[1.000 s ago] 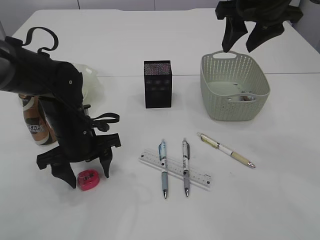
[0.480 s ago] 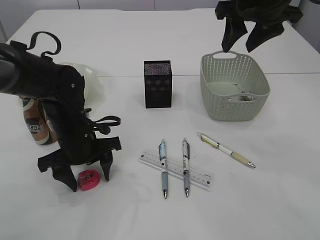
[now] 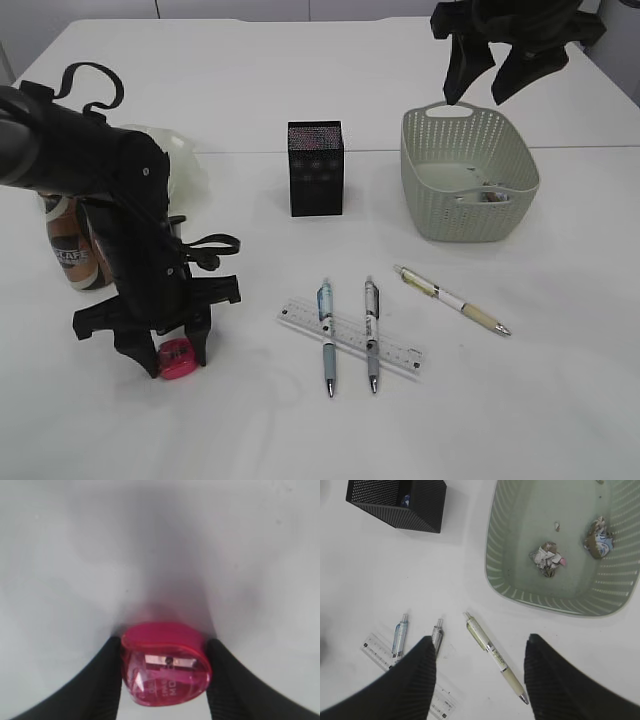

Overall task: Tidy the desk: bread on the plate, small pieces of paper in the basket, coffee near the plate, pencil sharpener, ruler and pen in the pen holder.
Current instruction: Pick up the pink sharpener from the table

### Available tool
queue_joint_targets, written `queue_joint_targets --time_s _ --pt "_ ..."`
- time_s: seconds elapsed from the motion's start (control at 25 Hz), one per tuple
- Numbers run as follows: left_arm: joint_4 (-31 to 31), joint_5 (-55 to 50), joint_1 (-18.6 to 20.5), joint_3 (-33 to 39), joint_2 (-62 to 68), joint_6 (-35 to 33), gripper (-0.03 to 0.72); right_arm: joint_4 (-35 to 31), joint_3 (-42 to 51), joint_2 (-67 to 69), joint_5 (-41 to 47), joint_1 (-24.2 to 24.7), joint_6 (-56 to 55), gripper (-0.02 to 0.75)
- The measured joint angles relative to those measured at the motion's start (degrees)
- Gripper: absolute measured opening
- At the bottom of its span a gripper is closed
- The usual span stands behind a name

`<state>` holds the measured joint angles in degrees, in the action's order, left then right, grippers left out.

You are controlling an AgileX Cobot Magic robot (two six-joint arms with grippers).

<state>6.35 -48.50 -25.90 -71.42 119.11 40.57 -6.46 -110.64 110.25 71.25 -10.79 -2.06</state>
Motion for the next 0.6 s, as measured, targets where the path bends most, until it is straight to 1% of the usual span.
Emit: queue_joint_targets --time_s 0.12,0.28,0.6 --pt "0.0 -1.1 0.0 -0.4 0.0 -3.2 0.34 0.0 0.0 0.0 0.0 0.0 0.0 0.417" --pt "0.0 -5.1 0.0 -2.9 0.5 -8.1 0.34 0.0 0.0 0.0 0.0 0.0 0.0 0.417" --pt "0.0 -15.3 0.0 -11.8 0.5 -19.1 0.339 0.0 0.0 0.0 0.0 0.0 0.0 0.417"
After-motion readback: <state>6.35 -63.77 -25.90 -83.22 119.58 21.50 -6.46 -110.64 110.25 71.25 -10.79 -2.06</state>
